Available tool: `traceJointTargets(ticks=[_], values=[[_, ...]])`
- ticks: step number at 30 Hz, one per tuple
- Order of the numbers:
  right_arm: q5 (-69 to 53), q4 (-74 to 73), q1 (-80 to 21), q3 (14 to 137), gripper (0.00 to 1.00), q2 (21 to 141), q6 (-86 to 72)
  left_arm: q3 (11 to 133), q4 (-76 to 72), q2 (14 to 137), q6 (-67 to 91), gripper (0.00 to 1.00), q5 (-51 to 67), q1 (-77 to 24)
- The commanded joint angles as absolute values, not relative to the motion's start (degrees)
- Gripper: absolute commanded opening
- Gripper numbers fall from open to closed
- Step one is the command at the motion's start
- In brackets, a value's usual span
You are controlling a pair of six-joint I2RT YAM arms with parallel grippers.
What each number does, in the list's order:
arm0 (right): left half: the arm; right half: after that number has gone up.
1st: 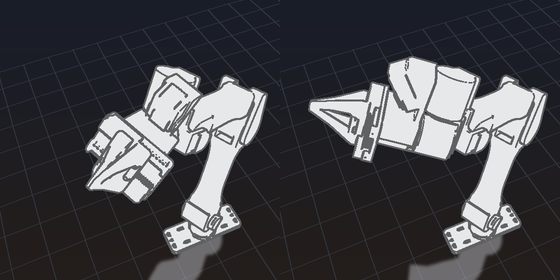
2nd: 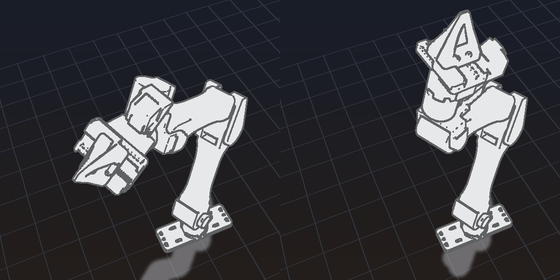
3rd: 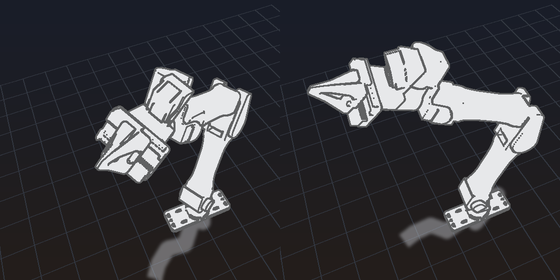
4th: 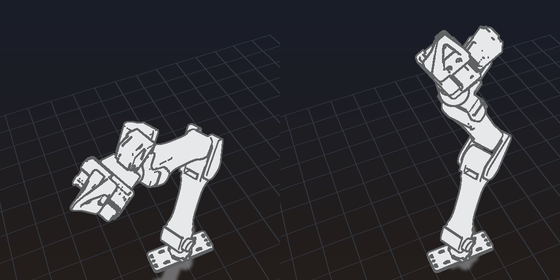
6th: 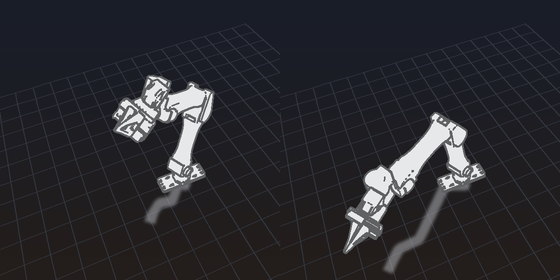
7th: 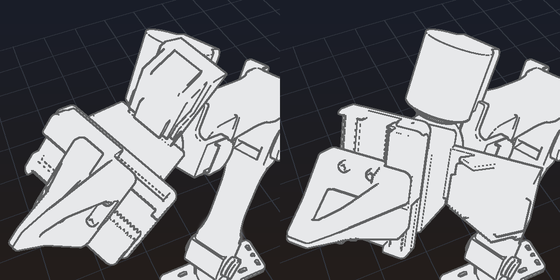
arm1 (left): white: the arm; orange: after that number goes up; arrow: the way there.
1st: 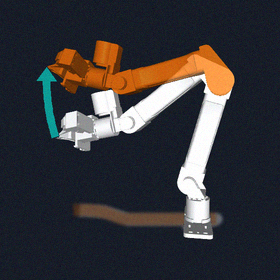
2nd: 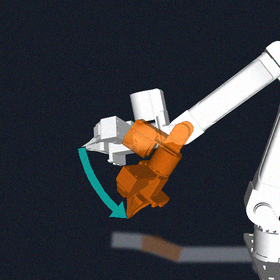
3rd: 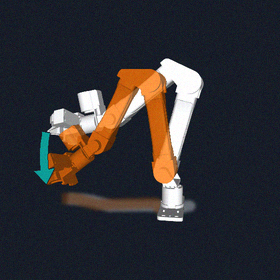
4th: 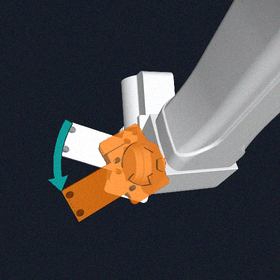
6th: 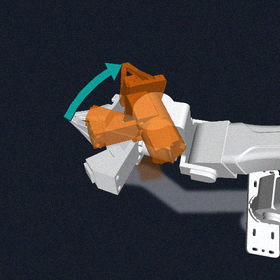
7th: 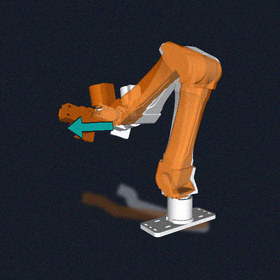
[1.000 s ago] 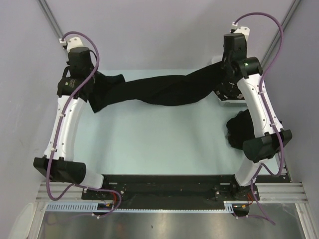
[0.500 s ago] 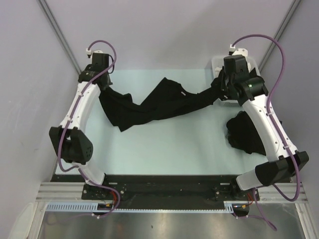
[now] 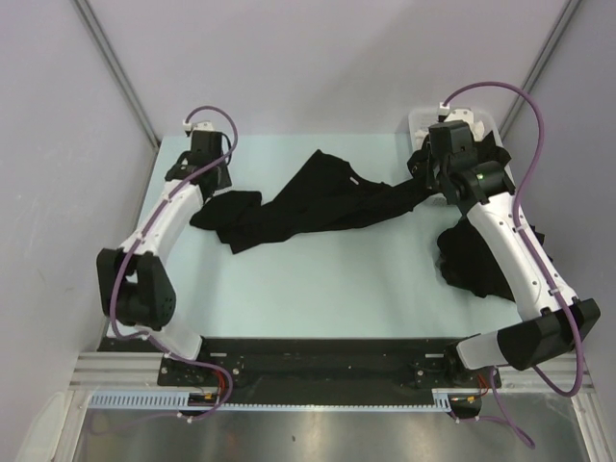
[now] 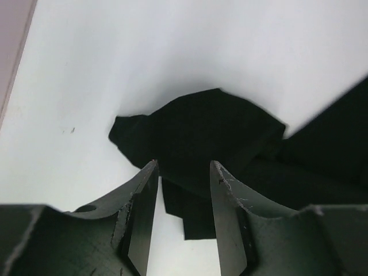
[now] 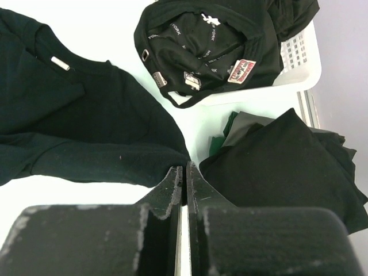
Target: Fold and stack the t-shirts
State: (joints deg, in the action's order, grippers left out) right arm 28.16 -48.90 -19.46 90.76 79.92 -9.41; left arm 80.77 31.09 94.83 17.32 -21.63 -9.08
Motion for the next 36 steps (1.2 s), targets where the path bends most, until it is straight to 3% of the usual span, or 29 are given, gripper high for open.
traceJointTargets(ticks=[1,11,18,26,31,36], values=[[28.7,-46.7,-20.0,91.1,0.00,78.9,-9.7,80.9,27.8,84.6,18.2,0.46,-19.9,-11.9],[26.8,-46.0,-19.9,90.5,0.00,79.2,-10.9,62.5,35.0,74.7,30.8,0.43,-24.8,-23.8],[25.9,-45.8,-20.0,89.6,0.00,78.0,-10.8,51.8,25.4,70.7,33.4,0.42,-27.5,-28.0],[25.9,-46.0,-20.7,89.8,0.00,78.2,-10.7,46.1,21.9,75.3,35.9,0.40,-29.4,-30.8],[26.5,-46.8,-21.3,89.7,0.00,78.1,-10.4,42.3,17.1,75.8,36.9,0.35,-36.3,-34.8],[27.3,-47.0,-21.9,88.4,0.00,77.0,-9.9,42.4,15.8,78.5,38.4,0.39,-39.3,-35.4]])
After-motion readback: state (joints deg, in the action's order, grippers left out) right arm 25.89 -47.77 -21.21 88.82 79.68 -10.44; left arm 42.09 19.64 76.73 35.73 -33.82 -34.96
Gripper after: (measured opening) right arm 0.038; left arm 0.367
